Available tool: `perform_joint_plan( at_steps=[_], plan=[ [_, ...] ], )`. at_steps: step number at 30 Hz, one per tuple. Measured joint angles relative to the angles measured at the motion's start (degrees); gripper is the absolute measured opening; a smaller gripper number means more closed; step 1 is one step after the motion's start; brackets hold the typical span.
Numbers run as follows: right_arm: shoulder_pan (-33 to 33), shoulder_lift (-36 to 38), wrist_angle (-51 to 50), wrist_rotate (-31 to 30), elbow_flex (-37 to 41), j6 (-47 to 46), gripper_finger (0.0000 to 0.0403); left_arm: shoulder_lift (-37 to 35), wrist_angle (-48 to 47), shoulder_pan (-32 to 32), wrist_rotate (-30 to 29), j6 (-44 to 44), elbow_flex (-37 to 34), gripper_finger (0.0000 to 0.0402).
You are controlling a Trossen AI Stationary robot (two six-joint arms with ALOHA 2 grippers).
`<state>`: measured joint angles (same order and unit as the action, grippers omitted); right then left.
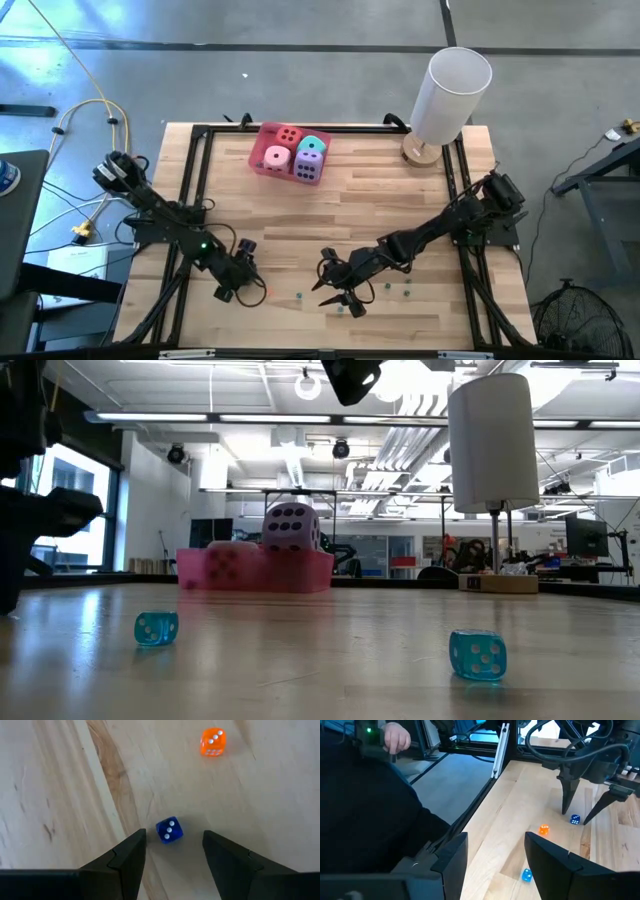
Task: Pick & Place Dice
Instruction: Put the dark blue small dice into the pink bin
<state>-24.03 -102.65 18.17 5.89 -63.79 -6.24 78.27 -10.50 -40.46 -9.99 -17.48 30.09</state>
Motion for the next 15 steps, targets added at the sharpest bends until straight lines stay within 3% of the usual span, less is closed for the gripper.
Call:
perform_joint_plan(
  at_steps=[15],
  plan=[
    [-1.11,0.00,0.07,-1.92,0.00,-0.17,0.0188,1.30,1.24,1.59,3.27,1.16,0.00,0.0193]
  ],
)
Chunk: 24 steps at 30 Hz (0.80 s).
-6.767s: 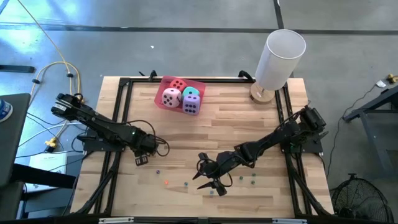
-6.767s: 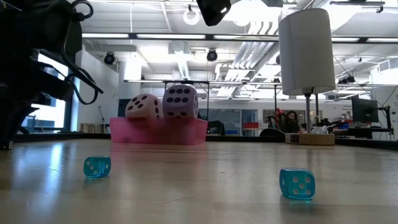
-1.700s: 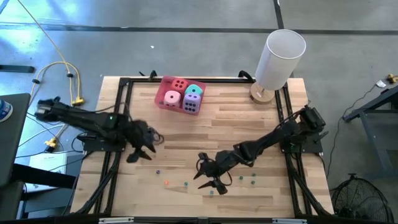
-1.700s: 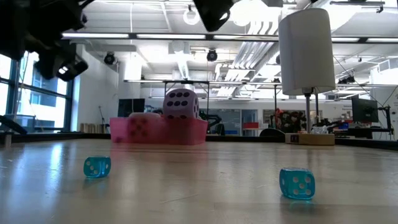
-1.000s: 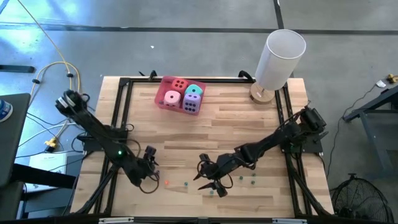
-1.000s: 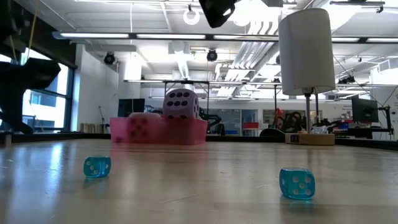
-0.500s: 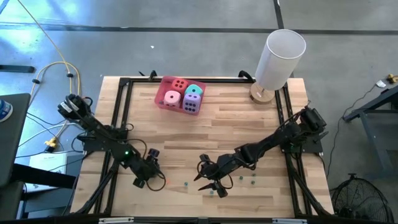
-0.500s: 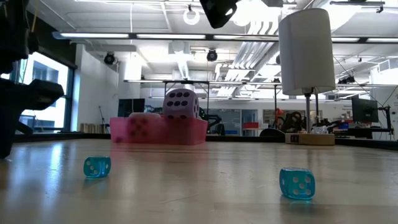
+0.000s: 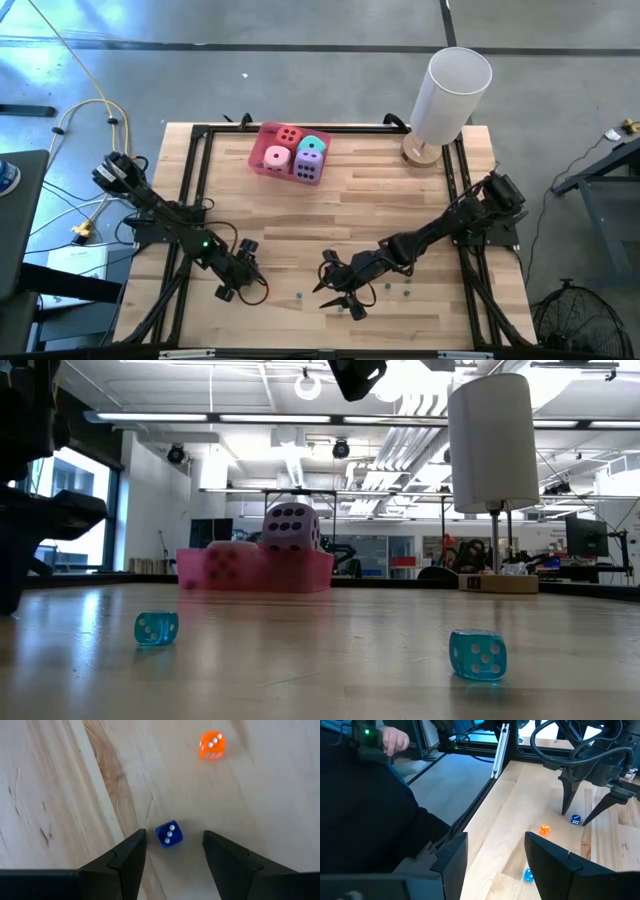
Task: Pick & Place Dice
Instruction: Put the dark blue small dice into the pink bin
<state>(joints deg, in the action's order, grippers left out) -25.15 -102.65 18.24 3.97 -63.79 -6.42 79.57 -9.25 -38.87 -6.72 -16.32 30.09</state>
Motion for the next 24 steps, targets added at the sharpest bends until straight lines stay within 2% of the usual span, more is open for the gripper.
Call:
perform_joint_plan(
  at_steps=[7,15,24],
  plan=[
    [0.00,0.00,0.00,-0.02,0.00,0.04,0.0188,0.04,1.24,1.49,1.86,-1.60,0.00,0.0186],
    [0.00,0.00,0.00,-0.02,0.00,0.15,0.0188,0.07,0.85,1.68,1.68,-4.05,0.00,0.0124],
    [0.00,0.00,0.00,-0.02,0.00,0.15,0.0188,0.09,0.67,1.70,2.80,-3.65,0.00,0.0119]
  ],
)
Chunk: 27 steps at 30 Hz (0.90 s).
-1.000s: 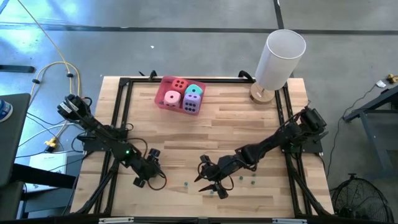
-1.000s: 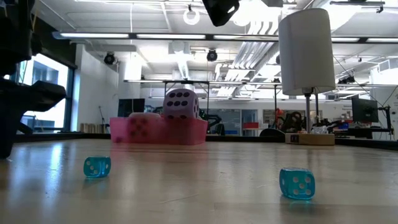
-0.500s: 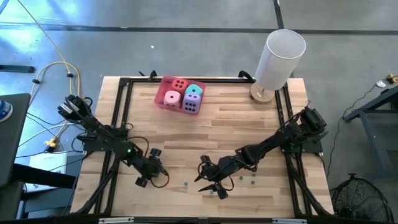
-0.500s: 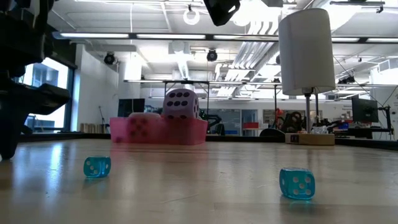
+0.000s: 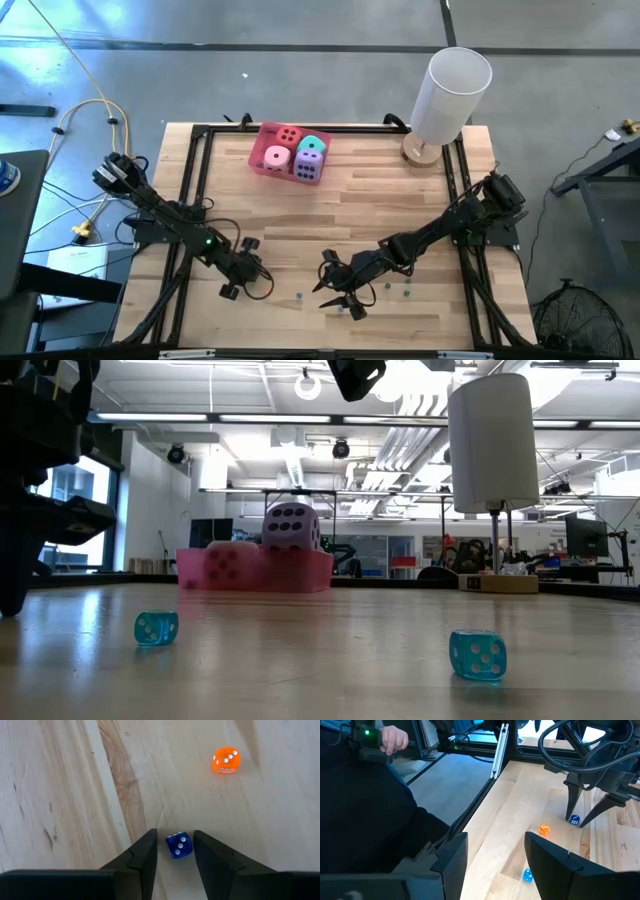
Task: Pick & Place Dice
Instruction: Put the dark blue small dice into the pink bin
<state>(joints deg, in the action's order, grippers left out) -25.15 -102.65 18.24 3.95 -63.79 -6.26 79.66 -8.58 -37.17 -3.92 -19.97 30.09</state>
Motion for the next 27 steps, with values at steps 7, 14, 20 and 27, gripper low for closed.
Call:
perform_joint_plan(
  at_steps=[7,14,20,27],
  plan=[
    [0.00,0.00,-0.02,0.00,0.00,-0.01,0.0188,0.00,0.16,-0.02,0.69,1.15,0.00,0.0119],
    [0.00,0.00,-0.02,0.00,0.00,-0.02,0.0188,0.00,0.18,-0.07,-0.15,2.54,0.00,0.0119],
    [0.02,0.00,-0.04,0.00,0.00,-0.02,0.0188,0.04,2.01,-0.09,-0.70,-2.58,-0.15,0.0119],
    [0.02,0.00,-0.04,0.00,0.00,-0.02,0.0188,0.11,2.51,-0.12,-0.64,-3.94,-0.11,0.0119]
  ],
)
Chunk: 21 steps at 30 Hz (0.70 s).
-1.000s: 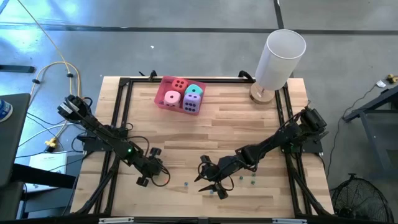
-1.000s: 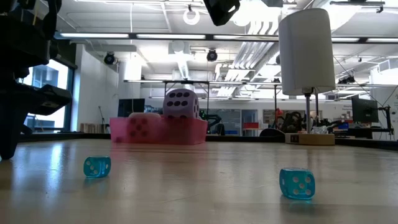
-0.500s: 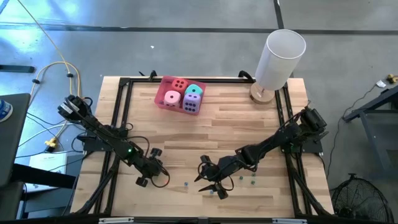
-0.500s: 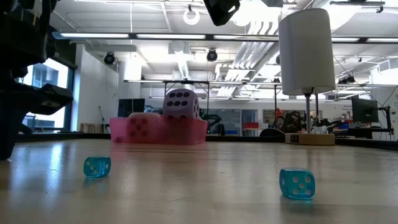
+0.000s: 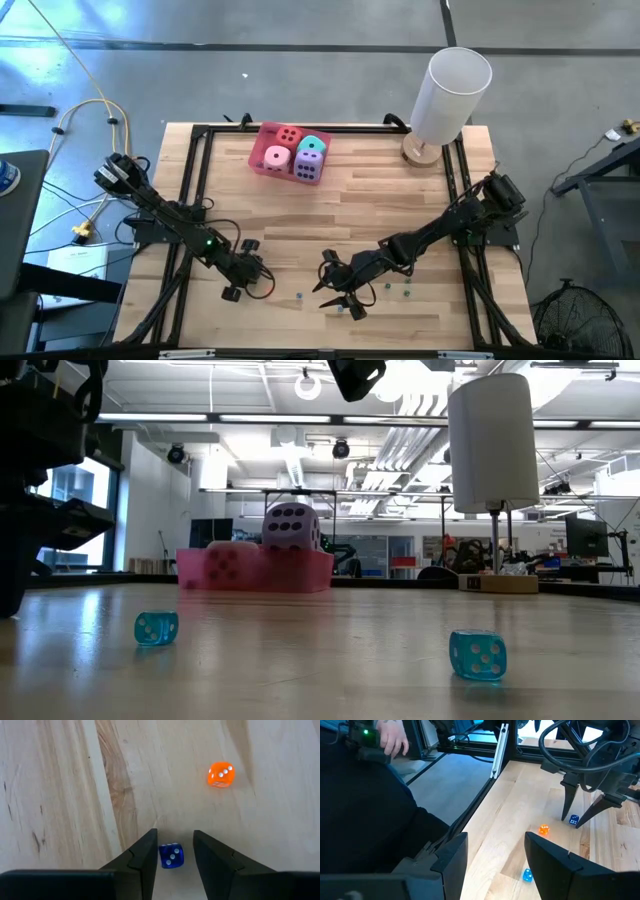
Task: Pick & Place Dice
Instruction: Put the dark blue small dice into the pink bin
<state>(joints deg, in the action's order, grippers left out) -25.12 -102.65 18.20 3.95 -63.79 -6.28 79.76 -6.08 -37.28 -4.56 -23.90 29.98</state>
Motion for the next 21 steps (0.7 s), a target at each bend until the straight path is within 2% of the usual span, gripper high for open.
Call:
perform_joint_plan(
  at_steps=[16,21],
  plan=[
    [0.00,0.00,-0.03,0.00,0.00,0.00,0.0188,-0.15,-4.36,-0.88,-0.43,3.98,0.16,0.0117],
    [0.00,0.00,-0.03,0.00,0.00,-0.17,0.0188,-0.15,-5.56,-2.03,-2.41,4.00,0.15,0.0083]
  ],
)
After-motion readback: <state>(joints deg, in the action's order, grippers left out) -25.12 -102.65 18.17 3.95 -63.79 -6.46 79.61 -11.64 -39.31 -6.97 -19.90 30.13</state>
